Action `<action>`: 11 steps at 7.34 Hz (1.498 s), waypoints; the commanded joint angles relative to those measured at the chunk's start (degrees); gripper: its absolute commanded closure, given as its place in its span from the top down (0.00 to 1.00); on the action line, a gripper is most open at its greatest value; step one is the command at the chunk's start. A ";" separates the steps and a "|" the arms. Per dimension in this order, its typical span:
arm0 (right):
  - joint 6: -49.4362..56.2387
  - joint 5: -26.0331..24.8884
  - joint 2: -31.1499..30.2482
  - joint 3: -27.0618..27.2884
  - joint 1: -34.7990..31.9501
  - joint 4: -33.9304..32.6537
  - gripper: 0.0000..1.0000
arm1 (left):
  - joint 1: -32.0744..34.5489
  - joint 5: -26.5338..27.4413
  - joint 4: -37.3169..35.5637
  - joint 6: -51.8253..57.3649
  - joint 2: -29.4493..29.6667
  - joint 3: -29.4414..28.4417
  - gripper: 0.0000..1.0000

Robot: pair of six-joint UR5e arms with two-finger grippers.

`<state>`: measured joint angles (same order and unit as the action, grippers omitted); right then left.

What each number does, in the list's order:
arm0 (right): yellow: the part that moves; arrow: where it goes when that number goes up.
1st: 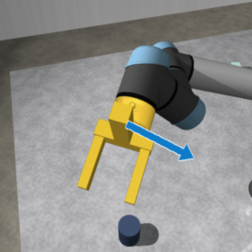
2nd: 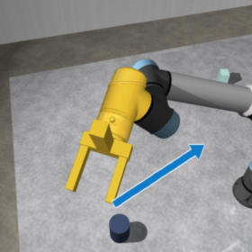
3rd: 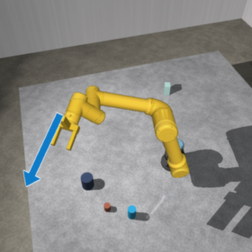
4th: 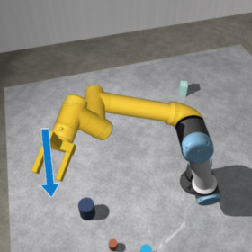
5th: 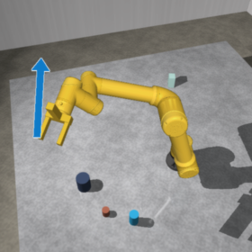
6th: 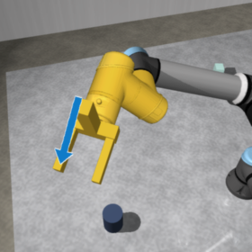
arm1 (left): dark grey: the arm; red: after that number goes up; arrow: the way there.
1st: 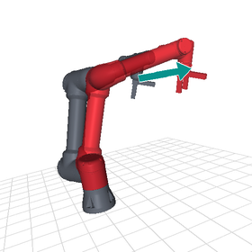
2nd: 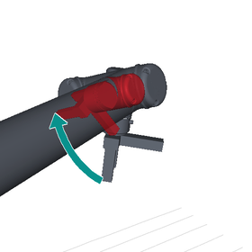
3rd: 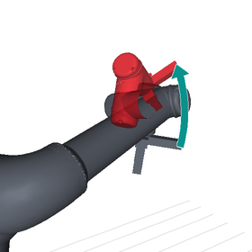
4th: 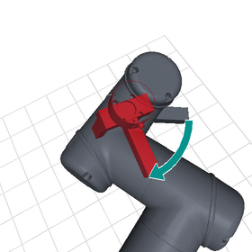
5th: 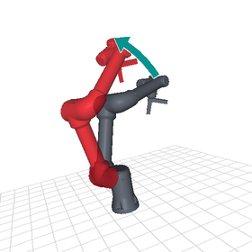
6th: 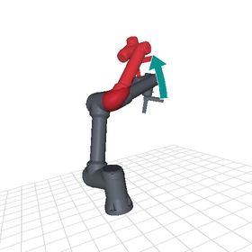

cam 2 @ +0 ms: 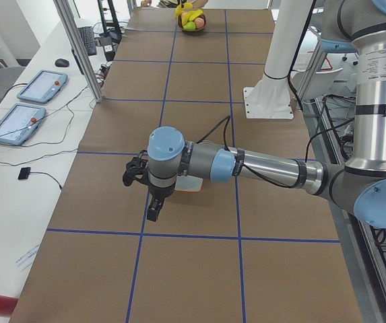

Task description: Transfer all bananas from basket to plate

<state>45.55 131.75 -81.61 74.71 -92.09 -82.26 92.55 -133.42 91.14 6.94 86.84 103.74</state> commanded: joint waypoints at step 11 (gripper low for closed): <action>-73.93 4.93 13.64 26.26 15.94 -8.54 0.00 | -0.09 -0.17 6.39 -5.40 3.69 2.08 1.00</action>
<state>-16.19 136.83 -70.68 97.98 -79.83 -90.89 92.48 -133.46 94.60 5.34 89.67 105.63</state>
